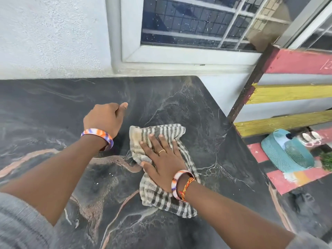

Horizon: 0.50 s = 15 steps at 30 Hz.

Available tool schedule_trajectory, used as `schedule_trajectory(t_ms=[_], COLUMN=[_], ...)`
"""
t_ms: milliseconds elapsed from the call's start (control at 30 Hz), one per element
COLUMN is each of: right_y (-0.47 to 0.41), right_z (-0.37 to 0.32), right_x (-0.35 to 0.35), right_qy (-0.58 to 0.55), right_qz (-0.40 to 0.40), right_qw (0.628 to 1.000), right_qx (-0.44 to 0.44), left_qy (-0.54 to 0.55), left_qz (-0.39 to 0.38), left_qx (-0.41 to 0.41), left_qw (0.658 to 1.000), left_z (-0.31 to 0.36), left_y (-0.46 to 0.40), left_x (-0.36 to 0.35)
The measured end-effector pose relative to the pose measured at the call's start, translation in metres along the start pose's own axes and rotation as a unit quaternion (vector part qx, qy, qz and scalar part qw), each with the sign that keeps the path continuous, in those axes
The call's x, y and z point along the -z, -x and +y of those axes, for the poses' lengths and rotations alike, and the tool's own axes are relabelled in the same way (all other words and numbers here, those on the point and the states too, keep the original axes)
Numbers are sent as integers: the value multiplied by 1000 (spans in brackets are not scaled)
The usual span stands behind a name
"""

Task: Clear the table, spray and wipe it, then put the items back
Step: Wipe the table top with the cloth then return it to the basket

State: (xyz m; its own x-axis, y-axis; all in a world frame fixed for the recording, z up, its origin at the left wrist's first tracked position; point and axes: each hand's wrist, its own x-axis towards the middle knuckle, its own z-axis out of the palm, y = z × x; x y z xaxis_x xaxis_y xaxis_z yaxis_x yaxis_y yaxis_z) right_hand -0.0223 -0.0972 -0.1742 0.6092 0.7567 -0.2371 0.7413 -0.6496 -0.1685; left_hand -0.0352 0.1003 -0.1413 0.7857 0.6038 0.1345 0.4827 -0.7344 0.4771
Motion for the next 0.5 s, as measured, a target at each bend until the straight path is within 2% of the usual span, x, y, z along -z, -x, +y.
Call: schedule_trajectory(t_ms=[100, 200, 333, 500], right_y=[-51, -118, -198, -247], right_z=[0, 2, 11, 50], right_x=[11, 23, 40, 60], right_qy=[17, 26, 10, 7], right_qz=[-15, 3, 16, 26], right_qw=[994, 988, 989, 994], right_qx=[102, 149, 145, 106], left_qy=[-5, -10, -32, -34], left_qz=[32, 65, 96, 101], left_qx=[40, 83, 106, 86], left_qw=[999, 994, 989, 991], left_z=[-9, -12, -4, 37], left_y=[-14, -29, -54, -92], left_x=[1, -1, -9, -27])
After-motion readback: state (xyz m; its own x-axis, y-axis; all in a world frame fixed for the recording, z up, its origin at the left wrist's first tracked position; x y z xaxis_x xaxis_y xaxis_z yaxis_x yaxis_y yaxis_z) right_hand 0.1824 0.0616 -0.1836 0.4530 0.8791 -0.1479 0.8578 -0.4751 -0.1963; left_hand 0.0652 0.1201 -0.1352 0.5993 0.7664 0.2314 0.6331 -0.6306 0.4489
